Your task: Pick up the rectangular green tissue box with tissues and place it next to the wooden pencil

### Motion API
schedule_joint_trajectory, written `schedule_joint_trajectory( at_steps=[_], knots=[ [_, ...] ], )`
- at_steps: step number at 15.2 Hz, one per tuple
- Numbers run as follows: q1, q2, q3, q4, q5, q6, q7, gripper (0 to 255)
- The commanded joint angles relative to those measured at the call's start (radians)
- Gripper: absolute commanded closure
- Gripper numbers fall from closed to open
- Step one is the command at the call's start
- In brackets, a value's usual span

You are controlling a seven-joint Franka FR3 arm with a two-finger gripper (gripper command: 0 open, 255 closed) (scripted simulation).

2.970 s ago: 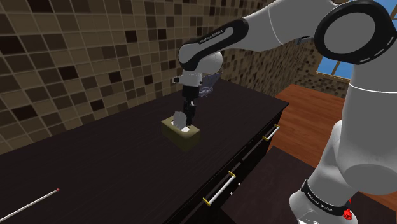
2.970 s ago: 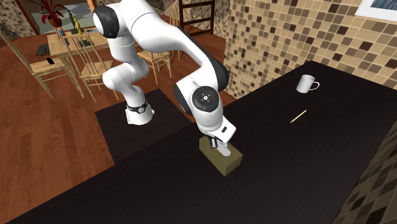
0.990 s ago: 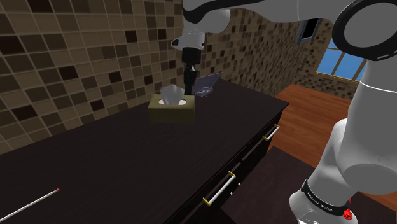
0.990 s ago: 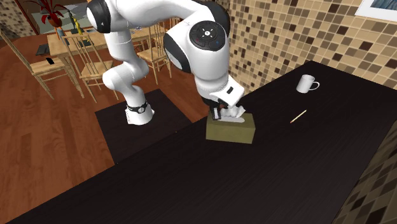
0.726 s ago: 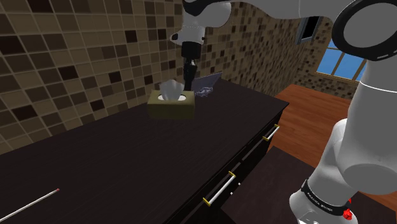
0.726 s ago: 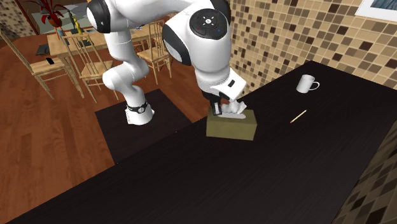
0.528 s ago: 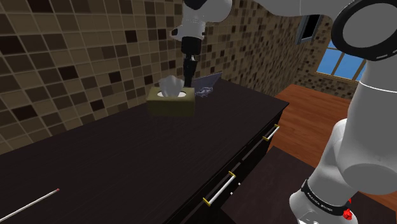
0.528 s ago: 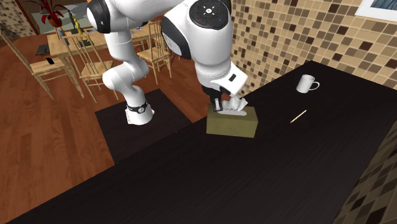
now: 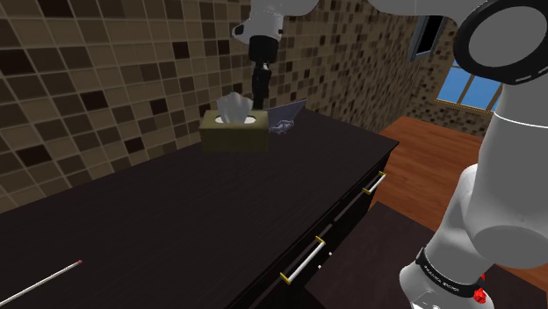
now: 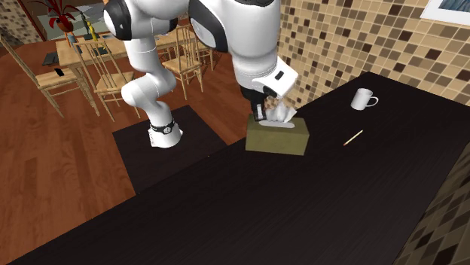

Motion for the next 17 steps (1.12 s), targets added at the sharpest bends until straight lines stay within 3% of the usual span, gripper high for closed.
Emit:
schedule_joint_trajectory(
  at_steps=[1, 9, 17],
  knots=[
    [0.020, -0.001, 0.014, -0.014, 0.003, 0.024, 0.028, 255],
    [0.124, 0.022, 0.088, -0.082, 0.016, 0.174, 0.157, 255],
    [0.225, 0.111, 0.154, -0.056, 0.021, 0.297, 0.285, 255]
  ],
)
